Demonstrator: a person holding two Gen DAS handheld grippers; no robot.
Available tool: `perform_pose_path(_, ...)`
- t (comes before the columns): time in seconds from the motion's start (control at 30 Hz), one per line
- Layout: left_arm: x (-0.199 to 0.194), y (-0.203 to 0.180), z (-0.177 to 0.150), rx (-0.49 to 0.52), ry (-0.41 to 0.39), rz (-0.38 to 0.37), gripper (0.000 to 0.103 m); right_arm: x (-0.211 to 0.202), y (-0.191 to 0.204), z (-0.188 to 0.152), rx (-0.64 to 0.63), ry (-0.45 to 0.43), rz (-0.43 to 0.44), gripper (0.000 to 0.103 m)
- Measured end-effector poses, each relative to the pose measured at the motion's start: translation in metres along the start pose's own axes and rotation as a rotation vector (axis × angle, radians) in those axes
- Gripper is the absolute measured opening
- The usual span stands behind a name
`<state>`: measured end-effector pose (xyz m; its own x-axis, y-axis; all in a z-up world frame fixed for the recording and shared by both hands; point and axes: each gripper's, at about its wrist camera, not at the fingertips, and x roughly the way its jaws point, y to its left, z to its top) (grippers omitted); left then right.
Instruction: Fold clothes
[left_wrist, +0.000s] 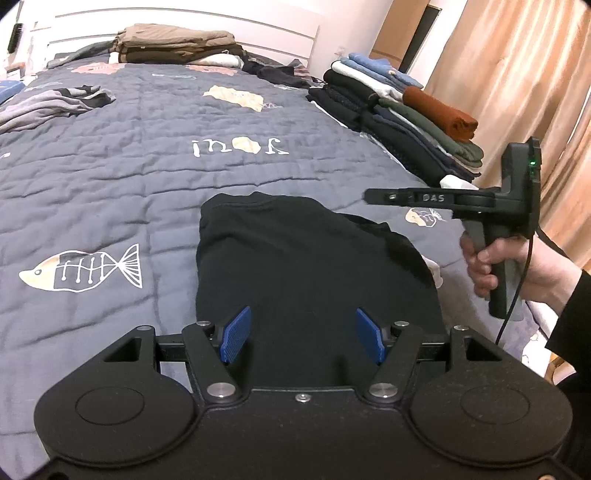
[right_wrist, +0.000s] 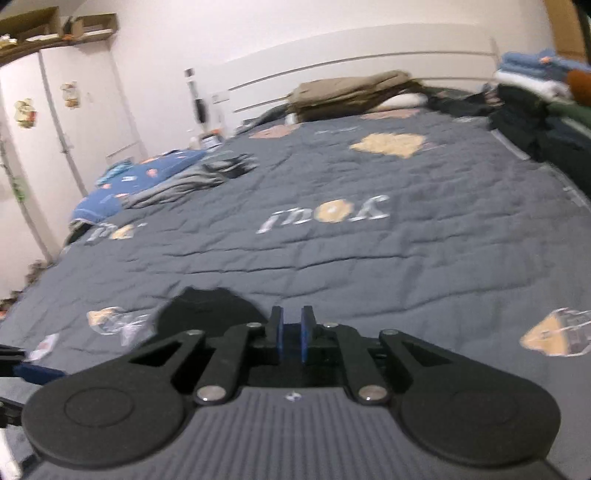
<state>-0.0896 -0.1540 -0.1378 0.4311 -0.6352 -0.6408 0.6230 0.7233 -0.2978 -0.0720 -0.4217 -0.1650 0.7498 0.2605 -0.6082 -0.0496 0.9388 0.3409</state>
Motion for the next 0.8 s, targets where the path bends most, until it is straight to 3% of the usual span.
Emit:
perform_pose_path(0.07,0.001,-0.001,-0.001,0.001,0.003,0.001,0.062,0.005,0.005,-0.001,-0.004,0.012,0.021,0.012)
perform_pose_path(0.2,0.003,-0.001,-0.002,-0.001,0.012,0.007,0.062,0.014,0.015,-0.004,-0.013,0.035,0.063,0.034)
perform_pose_path(0.23,0.003,0.0,-0.003,0.0,0.012,0.008,0.062,0.016,0.018,-0.005,-0.015,0.04,0.074,0.035)
perform_pose_path(0.3,0.001,0.0,-0.003,0.0,0.011,0.009,0.062,0.024,0.005,-0.008,0.019,0.064,0.015,0.034)
perform_pose_path(0.37,0.0,0.002,-0.002,-0.004,0.007,0.01,0.062,0.02,-0.008,-0.006,0.072,0.045,0.044,0.034)
perform_pose_path(0.5,-0.003,0.005,-0.001,-0.018,-0.003,0.013,0.063,0.004,-0.02,-0.003,0.112,0.0,-0.099,0.038)
perform_pose_path(0.53,-0.003,0.005,0.0,-0.022,-0.005,0.012,0.063,0.001,-0.027,-0.003,0.145,0.004,-0.096,0.038)
perform_pose_path(0.63,-0.006,0.005,-0.001,-0.018,-0.011,0.011,0.063,-0.014,-0.04,0.001,0.251,-0.009,-0.058,0.038)
perform_pose_path(0.8,-0.01,0.007,0.0,-0.038,-0.025,0.019,0.063,-0.049,-0.028,-0.002,0.311,-0.049,0.069,0.044)
